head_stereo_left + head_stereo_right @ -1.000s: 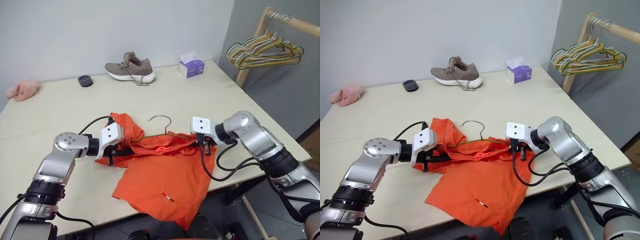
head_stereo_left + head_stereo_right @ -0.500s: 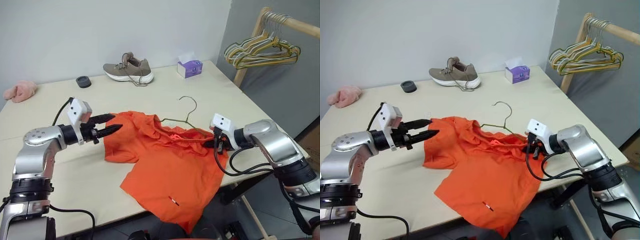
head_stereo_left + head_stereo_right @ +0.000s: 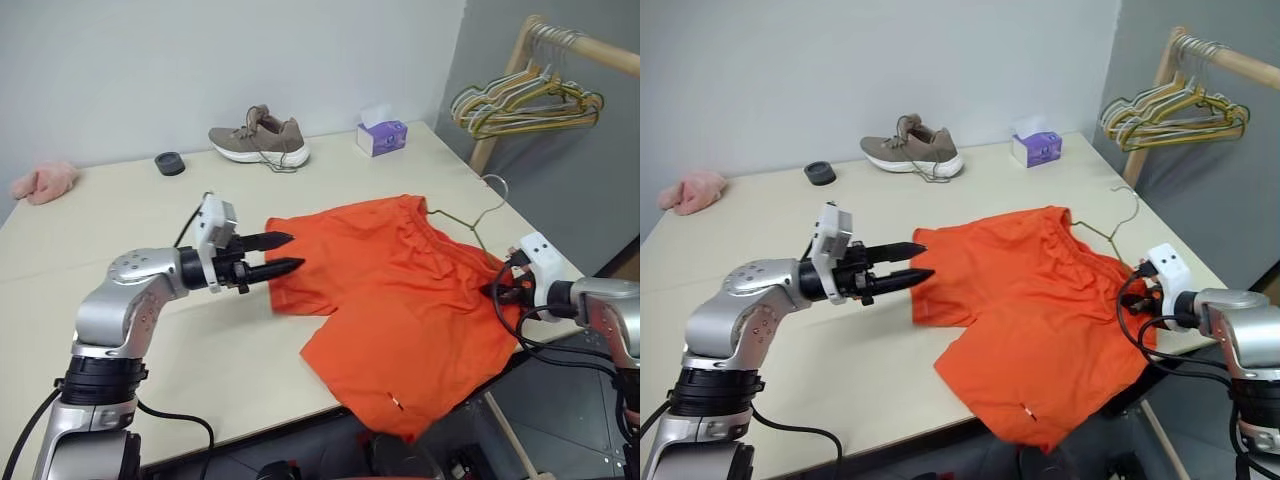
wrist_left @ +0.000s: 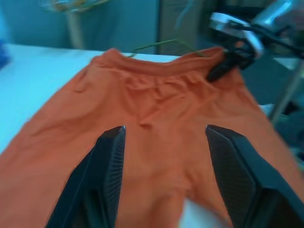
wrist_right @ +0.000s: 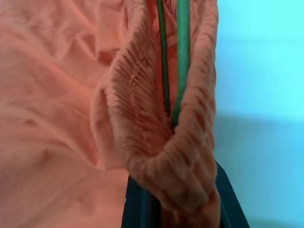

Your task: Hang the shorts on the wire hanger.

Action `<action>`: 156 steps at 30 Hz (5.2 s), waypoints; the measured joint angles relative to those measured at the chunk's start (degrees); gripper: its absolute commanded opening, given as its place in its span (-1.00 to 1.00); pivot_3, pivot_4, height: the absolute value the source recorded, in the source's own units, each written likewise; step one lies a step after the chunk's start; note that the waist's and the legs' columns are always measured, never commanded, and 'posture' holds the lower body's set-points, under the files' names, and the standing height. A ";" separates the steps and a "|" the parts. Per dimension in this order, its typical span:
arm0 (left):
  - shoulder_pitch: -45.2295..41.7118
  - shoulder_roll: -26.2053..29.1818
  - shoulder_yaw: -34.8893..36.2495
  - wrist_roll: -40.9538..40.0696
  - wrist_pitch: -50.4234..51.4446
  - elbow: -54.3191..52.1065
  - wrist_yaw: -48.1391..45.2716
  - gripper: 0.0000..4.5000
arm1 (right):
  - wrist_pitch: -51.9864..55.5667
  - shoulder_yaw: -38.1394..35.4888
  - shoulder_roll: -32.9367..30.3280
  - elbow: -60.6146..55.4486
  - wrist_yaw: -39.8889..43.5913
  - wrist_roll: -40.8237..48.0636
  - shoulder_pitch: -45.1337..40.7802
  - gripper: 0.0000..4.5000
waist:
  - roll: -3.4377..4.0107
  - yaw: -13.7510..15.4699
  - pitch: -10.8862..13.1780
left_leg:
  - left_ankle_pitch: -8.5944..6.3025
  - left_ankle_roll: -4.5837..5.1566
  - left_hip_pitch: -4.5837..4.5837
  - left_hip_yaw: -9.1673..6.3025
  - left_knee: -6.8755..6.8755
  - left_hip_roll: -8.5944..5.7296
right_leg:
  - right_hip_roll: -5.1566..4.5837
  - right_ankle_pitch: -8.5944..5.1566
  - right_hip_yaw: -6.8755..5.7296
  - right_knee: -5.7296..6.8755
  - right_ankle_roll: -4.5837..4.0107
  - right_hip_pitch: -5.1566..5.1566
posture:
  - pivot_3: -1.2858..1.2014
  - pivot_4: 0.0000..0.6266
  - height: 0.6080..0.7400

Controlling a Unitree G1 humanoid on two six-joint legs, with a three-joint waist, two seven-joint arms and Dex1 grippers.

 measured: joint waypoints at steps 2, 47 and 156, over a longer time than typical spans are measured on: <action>-2.45 -3.64 -1.90 -0.10 -0.44 -1.75 1.17 0.99 | 1.99 -4.58 -0.12 0.24 -2.73 -0.04 1.82 -1.00 | 0.02 0.07 -0.01 | 0.00 0.00 0.00 0.06 0.01 -0.05 | 0.01 0.01 0.01 -0.01 0.03 0.04 | -0.26 -0.84 1.00; -7.41 -20.74 -12.02 4.58 -10.99 -5.65 9.74 0.99 | -3.51 -22.66 -3.56 20.43 -36.57 -6.34 -18.76 -1.00 | 0.56 -3.30 0.42 | -0.05 0.10 0.06 1.84 -0.08 -0.07 | 0.03 0.37 1.82 -1.14 1.27 0.13 | -0.28 -0.72 1.00; 13.75 -13.29 14.46 34.01 -2.17 -2.40 61.70 1.00 | -66.38 19.08 34.06 41.80 -2.71 -4.45 -22.42 0.98 | 0.17 10.60 1.33 | -0.11 0.17 -0.18 1.06 -0.19 0.10 | -0.23 0.61 1.38 -0.98 0.92 -0.42 | 0.05 -0.66 1.00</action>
